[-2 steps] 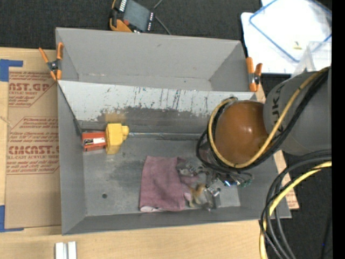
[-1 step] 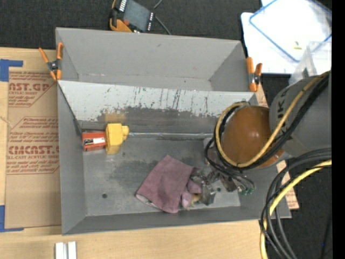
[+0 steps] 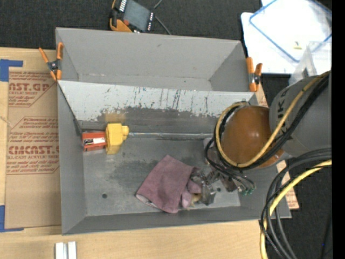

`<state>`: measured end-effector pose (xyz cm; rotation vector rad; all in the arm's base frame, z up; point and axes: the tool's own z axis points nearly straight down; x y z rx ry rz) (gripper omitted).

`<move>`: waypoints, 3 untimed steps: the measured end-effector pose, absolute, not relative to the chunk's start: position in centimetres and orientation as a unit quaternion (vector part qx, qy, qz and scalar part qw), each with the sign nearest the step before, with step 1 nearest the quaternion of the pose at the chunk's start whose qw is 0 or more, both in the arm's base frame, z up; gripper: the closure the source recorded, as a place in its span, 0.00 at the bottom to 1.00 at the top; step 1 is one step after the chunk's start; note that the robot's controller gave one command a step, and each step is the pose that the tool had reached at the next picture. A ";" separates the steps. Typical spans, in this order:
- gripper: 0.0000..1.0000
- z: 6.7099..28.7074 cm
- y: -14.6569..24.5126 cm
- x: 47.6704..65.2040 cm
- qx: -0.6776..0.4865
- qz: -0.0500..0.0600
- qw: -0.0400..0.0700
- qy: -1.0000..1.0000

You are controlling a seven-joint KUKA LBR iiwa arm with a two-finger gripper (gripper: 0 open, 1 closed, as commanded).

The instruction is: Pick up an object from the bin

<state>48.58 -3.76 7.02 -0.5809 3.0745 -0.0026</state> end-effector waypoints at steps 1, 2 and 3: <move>1.00 7.0 -3.5 48.5 -0.184 -0.001 0.006 0.983; 0.00 10.8 -1.9 52.7 -0.282 -0.001 0.009 0.959; 1.00 10.7 -1.9 52.5 -0.281 -0.001 0.007 0.960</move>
Offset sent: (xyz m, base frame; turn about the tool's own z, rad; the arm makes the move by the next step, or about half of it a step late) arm 0.0393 0.0172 0.0370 -0.1982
